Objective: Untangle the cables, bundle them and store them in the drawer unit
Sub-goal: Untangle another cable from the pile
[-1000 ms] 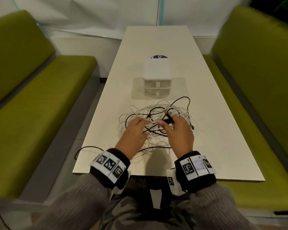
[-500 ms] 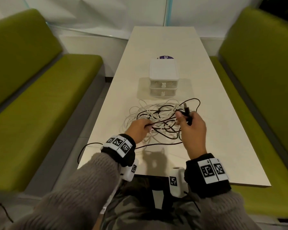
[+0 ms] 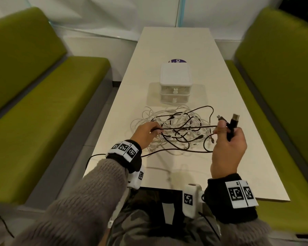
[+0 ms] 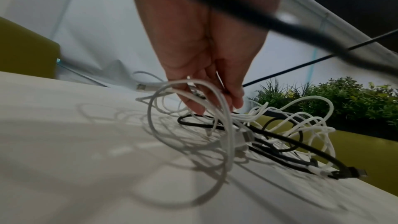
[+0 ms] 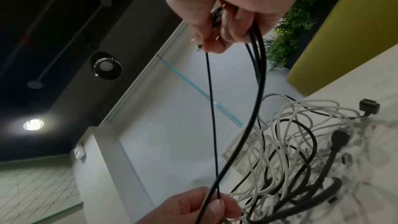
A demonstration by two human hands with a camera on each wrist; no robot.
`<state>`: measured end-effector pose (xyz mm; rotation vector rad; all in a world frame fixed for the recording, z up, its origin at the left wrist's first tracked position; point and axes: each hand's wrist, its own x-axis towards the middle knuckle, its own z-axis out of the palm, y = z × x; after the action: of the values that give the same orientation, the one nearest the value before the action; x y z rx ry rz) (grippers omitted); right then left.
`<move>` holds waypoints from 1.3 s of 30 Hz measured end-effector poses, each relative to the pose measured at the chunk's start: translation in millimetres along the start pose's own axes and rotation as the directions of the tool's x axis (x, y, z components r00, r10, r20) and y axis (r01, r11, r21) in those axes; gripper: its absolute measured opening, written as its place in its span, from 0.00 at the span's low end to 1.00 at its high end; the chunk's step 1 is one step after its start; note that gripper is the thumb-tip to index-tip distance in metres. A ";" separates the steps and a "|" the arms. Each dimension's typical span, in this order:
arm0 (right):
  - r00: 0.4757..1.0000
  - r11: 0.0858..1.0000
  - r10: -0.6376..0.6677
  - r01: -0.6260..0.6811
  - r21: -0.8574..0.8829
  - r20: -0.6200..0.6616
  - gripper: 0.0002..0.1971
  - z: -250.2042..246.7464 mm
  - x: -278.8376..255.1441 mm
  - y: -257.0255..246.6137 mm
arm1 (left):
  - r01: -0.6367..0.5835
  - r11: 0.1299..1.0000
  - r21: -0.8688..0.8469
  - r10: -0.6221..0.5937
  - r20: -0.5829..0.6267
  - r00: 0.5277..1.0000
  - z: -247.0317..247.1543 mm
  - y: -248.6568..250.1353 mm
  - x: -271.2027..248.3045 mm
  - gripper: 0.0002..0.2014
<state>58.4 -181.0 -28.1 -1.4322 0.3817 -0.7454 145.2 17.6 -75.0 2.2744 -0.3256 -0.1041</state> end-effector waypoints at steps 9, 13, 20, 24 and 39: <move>0.957 0.984 0.153 -0.123 -0.132 0.245 0.17 17.2 -3.1 11.0 | -0.019 0.946 -0.325 0.031 0.032 0.999 -10.8 5.5 -3.4 0.06; 0.906 0.964 0.230 -0.163 -0.210 0.354 0.24 48.6 -13.1 20.9 | -0.046 0.915 -0.402 0.080 0.068 0.994 -13.5 17.0 -8.4 0.05; 0.888 0.951 0.198 -0.072 -0.300 0.414 0.09 72.9 -16.3 31.7 | -0.089 0.918 -0.387 0.126 0.070 0.990 -10.2 15.4 -16.9 0.09; 0.915 0.959 0.198 -0.108 -0.261 0.351 0.07 67.9 -15.3 28.9 | -0.074 0.954 -0.291 0.081 0.014 0.997 -5.2 16.9 -15.2 0.09; 0.972 0.988 0.151 -0.156 0.015 0.178 0.04 42.7 -26.2 7.6 | -0.161 0.987 0.003 0.160 -0.137 0.978 1.0 19.6 -2.3 0.10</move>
<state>69.0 -131.9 -34.9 -1.4118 0.3383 -0.4929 139.0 5.1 -61.1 2.2247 -0.4333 0.1336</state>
